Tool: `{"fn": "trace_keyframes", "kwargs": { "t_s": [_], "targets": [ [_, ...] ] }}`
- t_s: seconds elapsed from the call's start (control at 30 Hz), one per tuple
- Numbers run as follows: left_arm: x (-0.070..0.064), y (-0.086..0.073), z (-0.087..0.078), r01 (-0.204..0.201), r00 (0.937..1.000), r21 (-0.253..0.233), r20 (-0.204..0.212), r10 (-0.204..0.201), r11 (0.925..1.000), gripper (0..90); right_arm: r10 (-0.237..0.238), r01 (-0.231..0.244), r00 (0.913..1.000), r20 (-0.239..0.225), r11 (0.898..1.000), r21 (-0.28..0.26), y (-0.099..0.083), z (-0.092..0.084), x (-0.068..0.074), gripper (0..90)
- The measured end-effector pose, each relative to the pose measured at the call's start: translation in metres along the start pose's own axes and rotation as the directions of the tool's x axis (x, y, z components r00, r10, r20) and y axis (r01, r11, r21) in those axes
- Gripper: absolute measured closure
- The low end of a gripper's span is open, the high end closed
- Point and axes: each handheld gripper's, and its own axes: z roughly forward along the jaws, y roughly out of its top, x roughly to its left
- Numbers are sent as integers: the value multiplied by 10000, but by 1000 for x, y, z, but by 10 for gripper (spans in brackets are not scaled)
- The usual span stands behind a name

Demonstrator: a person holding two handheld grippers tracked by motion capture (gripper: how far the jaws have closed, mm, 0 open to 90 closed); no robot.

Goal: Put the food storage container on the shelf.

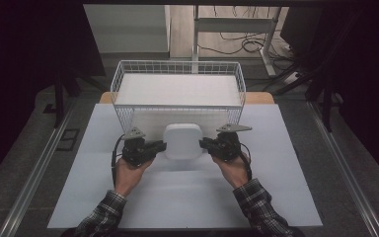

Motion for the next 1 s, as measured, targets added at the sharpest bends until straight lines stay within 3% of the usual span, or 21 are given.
{"fn": "trace_keyframes", "kwargs": {
  "t_s": [0.33,0.7,0.73,1.0],
  "targets": [
    [13,6,15,223,9997,10,-91,-223,9998,797,146,-148,9998,156,9998,141,8,17,-16,767],
    [22,5,30,512,9985,356,-233,-504,9981,794,302,-315,9991,301,9986,433,5,30,-24,764],
    [24,5,31,749,9971,256,-136,-745,9969,791,452,-461,9987,227,9981,397,6,31,-27,763],
    [31,7,34,738,9972,43,75,-738,9973,771,353,-363,9990,261,9987,356,10,33,-29,736]
  ]
}}
